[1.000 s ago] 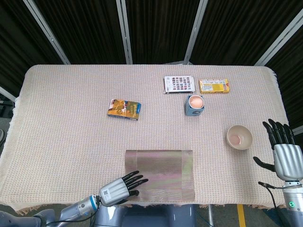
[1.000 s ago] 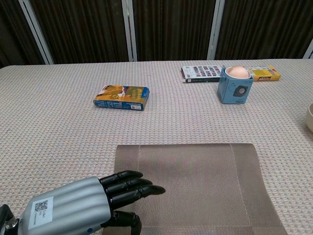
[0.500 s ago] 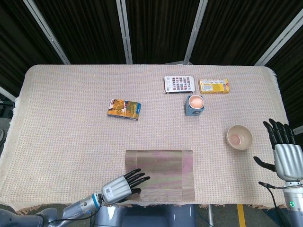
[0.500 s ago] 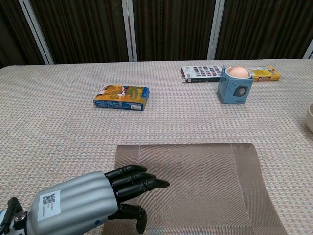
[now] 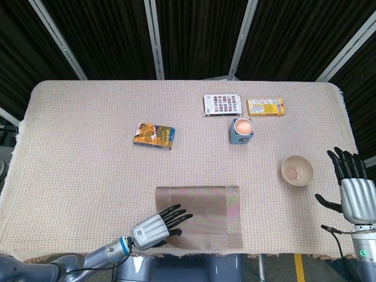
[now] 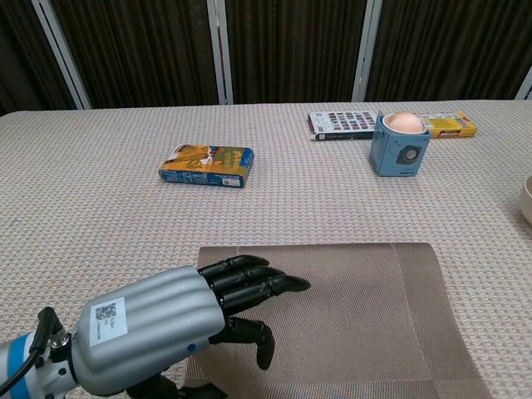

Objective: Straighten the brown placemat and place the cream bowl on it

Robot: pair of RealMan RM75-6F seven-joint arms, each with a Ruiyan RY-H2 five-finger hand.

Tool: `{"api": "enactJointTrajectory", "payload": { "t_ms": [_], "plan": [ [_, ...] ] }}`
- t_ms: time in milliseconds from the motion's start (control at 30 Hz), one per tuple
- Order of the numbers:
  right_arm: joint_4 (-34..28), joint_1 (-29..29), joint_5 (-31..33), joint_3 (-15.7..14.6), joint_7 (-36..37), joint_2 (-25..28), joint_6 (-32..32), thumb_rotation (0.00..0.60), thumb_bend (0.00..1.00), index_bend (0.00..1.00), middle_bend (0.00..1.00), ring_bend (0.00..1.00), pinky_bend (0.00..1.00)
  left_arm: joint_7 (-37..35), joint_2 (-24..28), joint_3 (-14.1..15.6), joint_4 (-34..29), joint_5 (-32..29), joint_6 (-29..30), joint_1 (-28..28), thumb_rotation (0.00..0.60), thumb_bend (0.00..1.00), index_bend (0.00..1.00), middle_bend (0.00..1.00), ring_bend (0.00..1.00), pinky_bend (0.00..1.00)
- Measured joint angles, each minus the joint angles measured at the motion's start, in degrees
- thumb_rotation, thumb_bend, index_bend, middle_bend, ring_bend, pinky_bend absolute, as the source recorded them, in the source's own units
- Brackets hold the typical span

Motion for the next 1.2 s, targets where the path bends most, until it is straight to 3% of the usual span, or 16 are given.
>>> {"api": "enactJointTrajectory", "payload": {
  "t_ms": [133,367,467,933,1200],
  "plan": [
    [0.01,-0.03,0.03,0.05,0.16,0.04,0.02,0.600,0.00,0.00,0.00,0.00,0.00,0.49,-0.07,0.08,-0.25,-0.52,-0.81,-0.12,0.600,0.37,0.44,0.00,0.00,0.00],
    [0.01,-0.07,-0.06,0.09,0.19,0.08,0.11,0.600,0.00,0.00,0.00,0.00,0.00,0.60,-0.47,0.06,-0.59,-2.21,-2.10,0.03,0.600,0.66,0.66,0.00,0.00,0.00],
    [0.05,-0.06,-0.08,0.09,0.16,0.05,0.07,0.600,0.00,0.00,0.00,0.00,0.00,0.72,-0.56,-0.28,-1.08,-3.30,-2.63,0.15,0.600,0.71,0.72,0.00,0.00,0.00],
    [0.07,-0.09,-0.23,0.10,-0.06,-0.08,0.12,0.600,0.00,0.00,0.00,0.00,0.00,1.67,0.47,-3.88,-4.29,-8.58,-4.91,-0.27,0.600,0.73,0.74,0.00,0.00,0.00],
    [0.25,0.03,0.21,0.21,-0.92,-0.43,-0.12,0.600,0.00,0.00,0.00,0.00,0.00,0.69,0.93,-8.92,-5.41,-11.40,-5.62,-2.28,0.600,0.73,0.74,0.00,0.00,0.00]
  ]
}}
